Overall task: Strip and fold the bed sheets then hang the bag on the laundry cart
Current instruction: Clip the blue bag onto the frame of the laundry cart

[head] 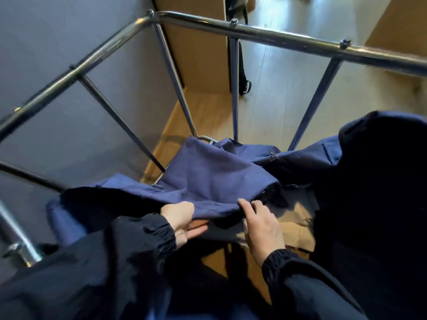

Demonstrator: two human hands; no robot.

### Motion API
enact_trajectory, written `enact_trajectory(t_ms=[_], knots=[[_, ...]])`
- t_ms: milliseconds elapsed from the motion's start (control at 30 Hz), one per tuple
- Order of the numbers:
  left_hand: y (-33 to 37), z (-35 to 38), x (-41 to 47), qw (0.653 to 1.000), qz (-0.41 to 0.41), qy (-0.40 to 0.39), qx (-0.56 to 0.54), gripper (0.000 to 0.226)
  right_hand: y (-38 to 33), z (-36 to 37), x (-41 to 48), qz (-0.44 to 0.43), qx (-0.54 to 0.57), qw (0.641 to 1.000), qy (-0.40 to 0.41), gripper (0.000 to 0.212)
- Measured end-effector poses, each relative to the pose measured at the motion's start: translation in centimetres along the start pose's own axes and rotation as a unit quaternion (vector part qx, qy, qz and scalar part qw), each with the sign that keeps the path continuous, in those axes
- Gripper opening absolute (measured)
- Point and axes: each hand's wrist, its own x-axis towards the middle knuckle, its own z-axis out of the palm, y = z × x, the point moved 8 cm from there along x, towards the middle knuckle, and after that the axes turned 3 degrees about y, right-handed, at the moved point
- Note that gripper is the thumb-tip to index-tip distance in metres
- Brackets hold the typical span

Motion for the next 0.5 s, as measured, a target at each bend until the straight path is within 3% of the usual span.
enact_trajectory(t_ms=[100,167,267,300,333,400,433,467,500], knots=[[0.5,-1.9,-3.3,0.999,0.008,-0.038,-0.006,0.025,-1.7,-4.1,0.2,-0.076,0.002,0.995,0.063,0.033],[0.4,-3.0,-4.9,0.999,0.019,-0.045,0.005,0.023,-3.1,-6.6,-0.6,-0.136,-0.015,0.986,0.096,0.021],[1.3,-3.9,-7.3,0.987,0.109,-0.034,0.115,0.019,-4.7,-8.2,-4.0,-0.220,-0.031,0.971,0.087,0.013],[1.7,-4.1,-8.1,0.966,0.171,-0.003,0.193,0.017,-4.9,-8.3,-5.3,-0.238,-0.038,0.968,0.073,0.011],[2.3,-4.4,-8.7,0.923,0.246,0.057,0.290,0.019,-4.6,-8.3,-6.4,-0.245,-0.043,0.966,0.063,0.010],[3.7,-4.4,-10.4,0.763,0.400,0.227,0.453,0.028,-3.4,-8.1,-7.6,-0.222,-0.039,0.974,0.027,0.007],[4.0,-3.5,-11.5,0.686,0.483,0.270,0.472,0.025,-2.5,-7.8,-7.7,-0.194,-0.031,0.980,0.005,0.019],[3.9,-2.4,-12.3,0.628,0.560,0.270,0.468,0.018,-1.8,-7.9,-7.8,-0.171,-0.022,0.985,-0.012,0.028],[3.7,-1.4,-12.4,0.589,0.607,0.248,0.473,0.024,-1.3,-8.2,-7.6,-0.150,-0.012,0.988,-0.013,0.031]])
